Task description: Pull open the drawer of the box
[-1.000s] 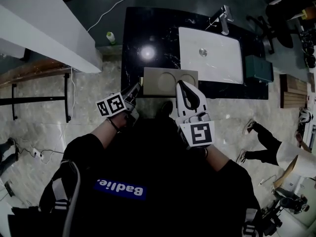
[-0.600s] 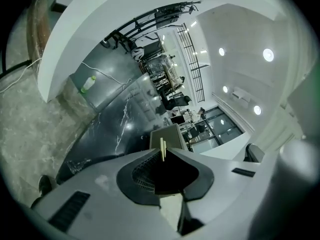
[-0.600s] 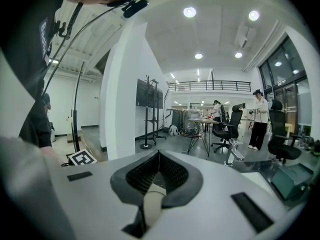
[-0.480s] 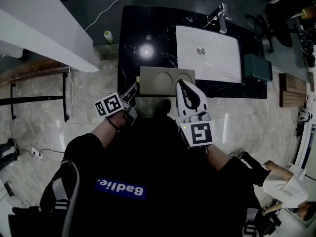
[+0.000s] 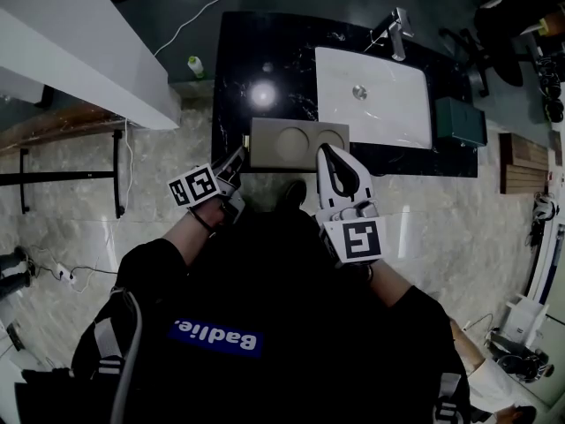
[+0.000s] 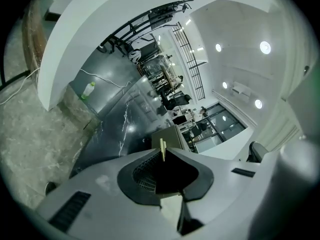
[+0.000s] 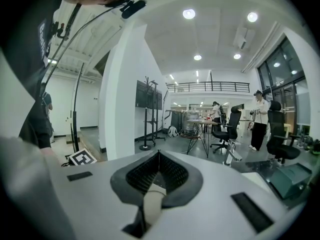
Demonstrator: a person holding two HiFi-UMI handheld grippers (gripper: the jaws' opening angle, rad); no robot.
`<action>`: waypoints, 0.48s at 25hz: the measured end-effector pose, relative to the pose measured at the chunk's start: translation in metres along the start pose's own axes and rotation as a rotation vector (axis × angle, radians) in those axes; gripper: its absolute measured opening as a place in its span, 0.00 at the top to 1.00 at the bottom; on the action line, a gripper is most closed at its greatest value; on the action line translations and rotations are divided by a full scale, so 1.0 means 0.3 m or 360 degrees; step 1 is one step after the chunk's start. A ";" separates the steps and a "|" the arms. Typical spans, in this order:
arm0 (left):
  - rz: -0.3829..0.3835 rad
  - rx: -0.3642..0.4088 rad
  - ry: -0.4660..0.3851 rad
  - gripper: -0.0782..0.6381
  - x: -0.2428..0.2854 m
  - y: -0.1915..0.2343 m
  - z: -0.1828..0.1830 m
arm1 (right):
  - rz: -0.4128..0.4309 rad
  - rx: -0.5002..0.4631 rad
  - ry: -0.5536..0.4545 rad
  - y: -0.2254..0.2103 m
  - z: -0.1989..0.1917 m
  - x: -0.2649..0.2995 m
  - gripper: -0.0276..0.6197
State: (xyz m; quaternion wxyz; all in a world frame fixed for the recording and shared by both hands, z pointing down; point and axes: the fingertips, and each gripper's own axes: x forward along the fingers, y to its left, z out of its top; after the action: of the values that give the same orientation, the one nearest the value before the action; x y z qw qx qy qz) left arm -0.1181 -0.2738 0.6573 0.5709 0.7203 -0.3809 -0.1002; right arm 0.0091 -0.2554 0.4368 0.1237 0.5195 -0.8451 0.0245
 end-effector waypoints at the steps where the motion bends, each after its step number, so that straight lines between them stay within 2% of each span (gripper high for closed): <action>1: 0.0004 -0.0002 -0.0006 0.85 -0.004 0.005 0.005 | -0.0002 0.0000 0.0000 0.001 -0.001 0.001 0.96; 12: 0.0062 0.0009 -0.0059 0.85 -0.080 0.060 0.068 | 0.0014 -0.0005 -0.0002 0.042 0.003 0.003 0.96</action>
State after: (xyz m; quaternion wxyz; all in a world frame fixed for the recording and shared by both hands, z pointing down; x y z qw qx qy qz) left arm -0.1543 -0.2741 0.6599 0.5635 0.7125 -0.4056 -0.1014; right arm -0.0028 -0.2505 0.4373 0.1239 0.5155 -0.8476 0.0233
